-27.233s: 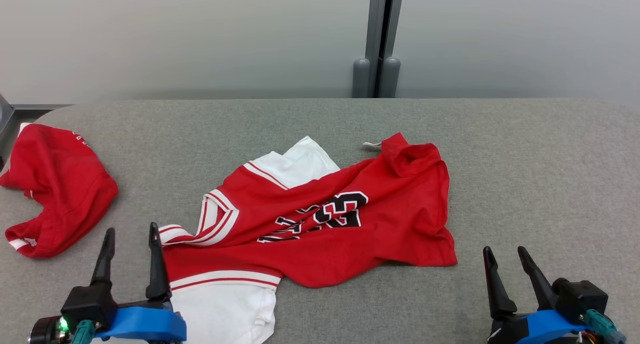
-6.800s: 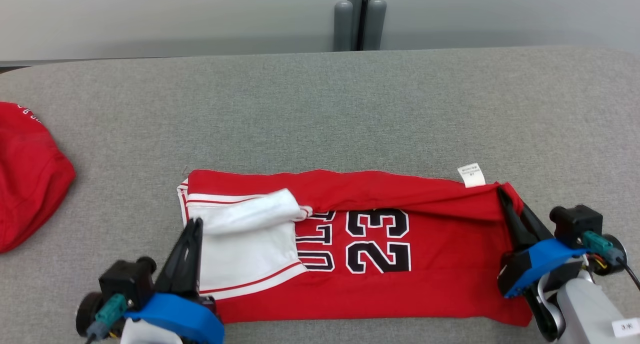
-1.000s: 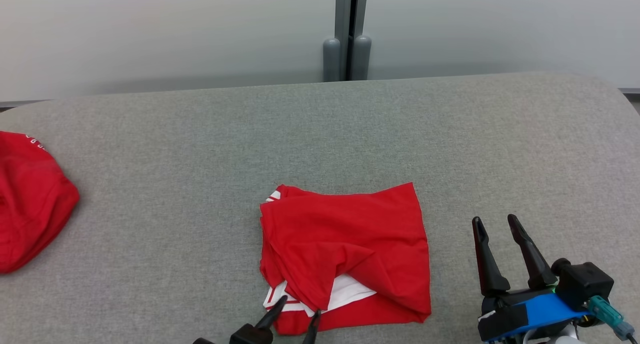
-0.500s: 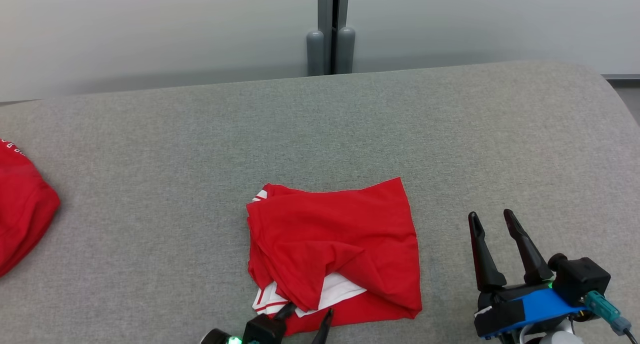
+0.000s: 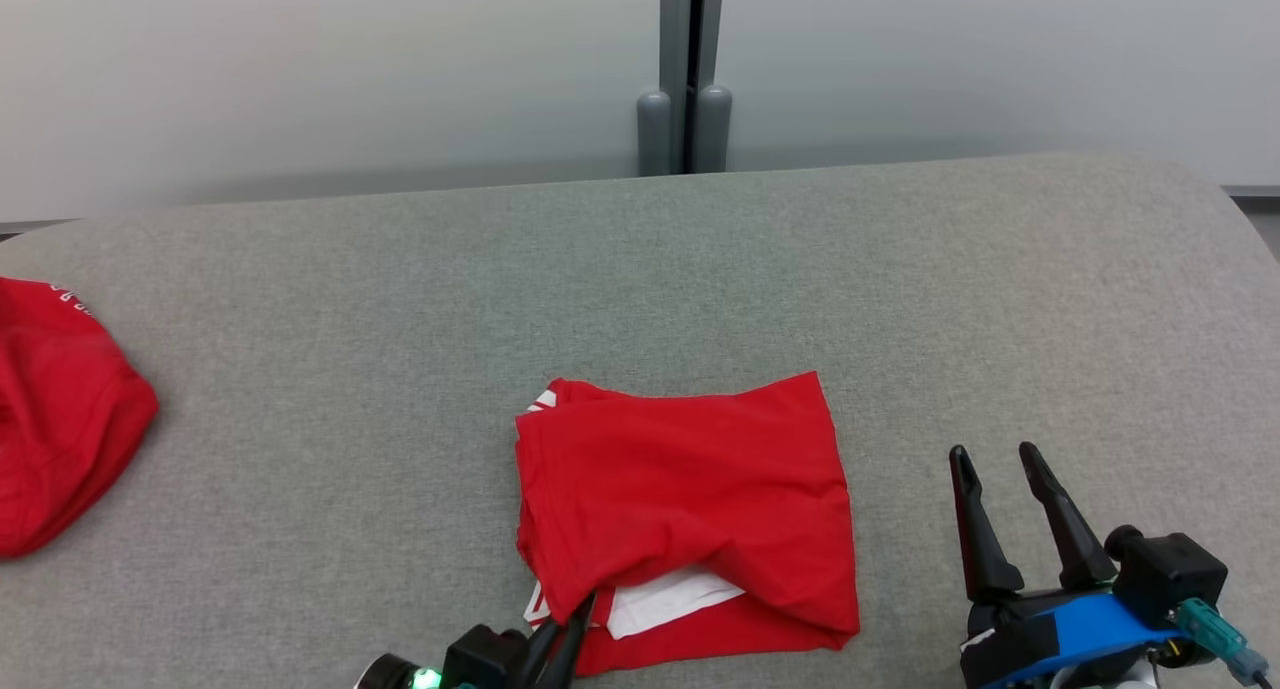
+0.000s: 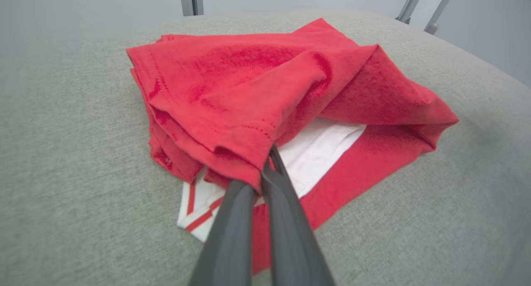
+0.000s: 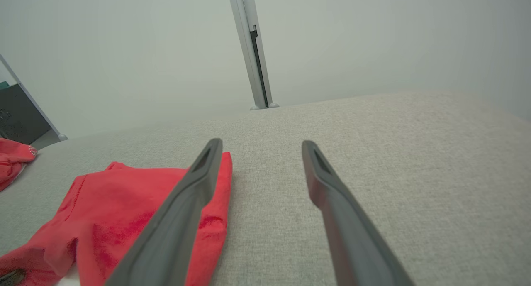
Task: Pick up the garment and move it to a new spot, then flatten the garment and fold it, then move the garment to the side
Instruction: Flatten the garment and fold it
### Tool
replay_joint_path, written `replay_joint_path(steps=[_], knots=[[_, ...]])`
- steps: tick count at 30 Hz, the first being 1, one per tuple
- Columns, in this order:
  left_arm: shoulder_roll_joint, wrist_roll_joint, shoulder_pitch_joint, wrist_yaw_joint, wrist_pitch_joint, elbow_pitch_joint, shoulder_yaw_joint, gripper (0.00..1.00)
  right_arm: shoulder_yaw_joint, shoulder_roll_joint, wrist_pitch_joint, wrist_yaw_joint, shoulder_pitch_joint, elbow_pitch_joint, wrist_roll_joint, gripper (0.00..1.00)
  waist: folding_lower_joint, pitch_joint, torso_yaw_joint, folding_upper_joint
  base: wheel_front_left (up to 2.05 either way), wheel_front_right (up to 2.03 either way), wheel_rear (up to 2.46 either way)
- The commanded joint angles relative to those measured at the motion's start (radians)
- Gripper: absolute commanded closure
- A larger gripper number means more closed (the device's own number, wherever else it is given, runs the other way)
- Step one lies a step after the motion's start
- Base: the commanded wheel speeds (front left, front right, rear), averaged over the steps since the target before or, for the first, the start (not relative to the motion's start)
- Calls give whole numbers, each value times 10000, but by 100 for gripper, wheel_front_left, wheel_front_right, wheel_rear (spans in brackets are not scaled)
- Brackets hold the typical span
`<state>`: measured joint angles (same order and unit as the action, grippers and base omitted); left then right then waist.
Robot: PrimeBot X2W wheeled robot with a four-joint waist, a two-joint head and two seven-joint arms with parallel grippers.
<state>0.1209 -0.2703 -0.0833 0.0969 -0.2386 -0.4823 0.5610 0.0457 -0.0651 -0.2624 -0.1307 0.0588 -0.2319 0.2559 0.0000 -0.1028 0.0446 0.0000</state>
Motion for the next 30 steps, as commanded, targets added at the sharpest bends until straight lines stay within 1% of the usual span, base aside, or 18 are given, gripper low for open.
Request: replay_joint_path(steps=[1,5,8,12,13,14,15,16,19,23,24,26,30], knots=[[131,51,140,-86,41,191,-56,100,-64,-45,-34,-2,-91,-25,-46,0,0,29,-58,0,0,0,0],[501,102,522,-214,412,809,8,100,-168,-61,-34,-2,-244,-150,-68,0,0,99,-216,0,0,0,0],[740,179,747,-393,644,1286,24,100,-193,-85,-34,-2,-258,-240,-77,0,0,105,-271,0,0,0,0],[972,198,940,-587,932,1663,-16,100,-229,-96,-34,-2,-190,-298,-83,0,0,16,-273,0,0,0,0],[957,157,957,-626,971,1701,-15,100,-231,-95,-34,-2,-168,-315,-84,0,0,-4,-265,0,0,0,0],[902,42,1017,-633,1012,1707,-54,73,-230,-96,-34,-2,-149,-335,-84,0,0,-19,-255,0,0,0,0],[874,24,1037,-654,1015,1702,-65,20,-226,-96,-35,-2,-129,-351,-83,0,0,-32,-243,0,0,0,0],[886,61,1013,-679,968,1695,-54,0,-223,-96,-34,-2,-111,-370,-82,0,0,-36,-232,0,0,0,0],[855,-18,1031,-744,726,1739,-118,0,-232,-88,-34,-2,-98,-421,-81,0,0,-7,-196,0,0,0,0],[952,-16,1020,-875,322,1999,-270,0,-324,-109,-34,-2,-186,-442,-93,0,0,75,-226,0,0,0,0],[908,-239,1105,-908,138,2230,-488,0,-370,-113,-34,-2,-238,-437,-102,0,0,110,-269,0,0,0,0],[974,-343,1124,-1015,-35,2497,-753,0,-423,-107,-34,-2,-262,-427,-99,0,0,138,-308,0,0,0,0],[1114,-278,1139,-1317,-220,2920,-1262,0,-443,-81,-34,-2,-218,-373,-149,0,0,176,-355,0,0,0,0]])
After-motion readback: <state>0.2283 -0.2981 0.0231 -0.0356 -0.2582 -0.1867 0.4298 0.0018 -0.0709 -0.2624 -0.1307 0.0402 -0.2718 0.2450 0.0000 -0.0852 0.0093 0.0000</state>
